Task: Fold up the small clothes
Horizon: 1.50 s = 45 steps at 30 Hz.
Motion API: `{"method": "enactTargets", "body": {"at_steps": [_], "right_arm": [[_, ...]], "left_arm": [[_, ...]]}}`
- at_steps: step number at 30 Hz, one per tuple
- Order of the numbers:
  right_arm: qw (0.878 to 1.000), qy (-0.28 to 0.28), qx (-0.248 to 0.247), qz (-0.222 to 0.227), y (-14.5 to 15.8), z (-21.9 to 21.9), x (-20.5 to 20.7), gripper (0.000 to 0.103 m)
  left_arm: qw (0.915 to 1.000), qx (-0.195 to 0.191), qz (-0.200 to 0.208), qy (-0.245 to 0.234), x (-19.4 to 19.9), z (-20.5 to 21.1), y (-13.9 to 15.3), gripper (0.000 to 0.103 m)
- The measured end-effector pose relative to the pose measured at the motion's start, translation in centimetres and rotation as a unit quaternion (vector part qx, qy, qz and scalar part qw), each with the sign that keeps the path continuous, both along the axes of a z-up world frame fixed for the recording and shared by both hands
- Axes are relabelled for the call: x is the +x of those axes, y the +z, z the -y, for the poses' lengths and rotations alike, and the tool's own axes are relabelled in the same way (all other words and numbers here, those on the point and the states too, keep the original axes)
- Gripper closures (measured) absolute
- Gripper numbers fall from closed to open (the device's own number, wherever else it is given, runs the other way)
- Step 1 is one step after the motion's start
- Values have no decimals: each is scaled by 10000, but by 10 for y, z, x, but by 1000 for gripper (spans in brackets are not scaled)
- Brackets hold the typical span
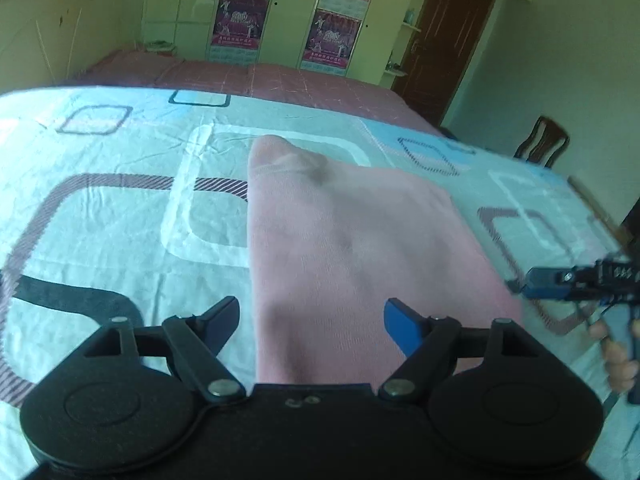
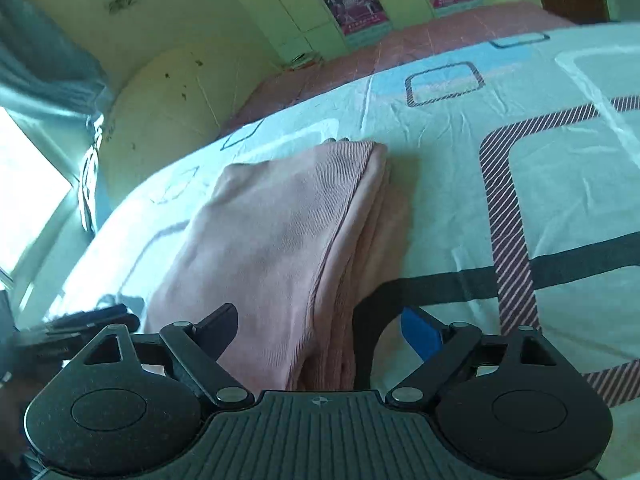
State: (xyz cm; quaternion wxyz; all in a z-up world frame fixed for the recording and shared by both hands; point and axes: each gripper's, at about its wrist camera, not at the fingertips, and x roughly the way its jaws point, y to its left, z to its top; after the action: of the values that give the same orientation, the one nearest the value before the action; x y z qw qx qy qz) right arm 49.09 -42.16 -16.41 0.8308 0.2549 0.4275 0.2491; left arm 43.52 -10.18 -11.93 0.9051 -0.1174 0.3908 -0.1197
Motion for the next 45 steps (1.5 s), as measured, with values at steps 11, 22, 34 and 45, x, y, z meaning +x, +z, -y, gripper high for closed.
{"method": "enactTargets", "body": {"at_steps": [11, 22, 34, 45], "right_arm": [[9900, 471, 951, -932, -39, 11, 62, 41], [9940, 840, 345, -616, -29, -29, 76, 60], [9964, 502, -671, -121, -4, -59, 56, 85], [9887, 828, -1116, 557, 60, -170, 33, 85]], "left_arm": [[9937, -657, -903, 57, 64, -23, -39, 26], [9919, -652, -1034, -333, 96, -13, -45, 33], [9958, -346, -427, -738, 87, 0, -32, 73], [9943, -525, 70, -929, 56, -94, 14, 78]]}}
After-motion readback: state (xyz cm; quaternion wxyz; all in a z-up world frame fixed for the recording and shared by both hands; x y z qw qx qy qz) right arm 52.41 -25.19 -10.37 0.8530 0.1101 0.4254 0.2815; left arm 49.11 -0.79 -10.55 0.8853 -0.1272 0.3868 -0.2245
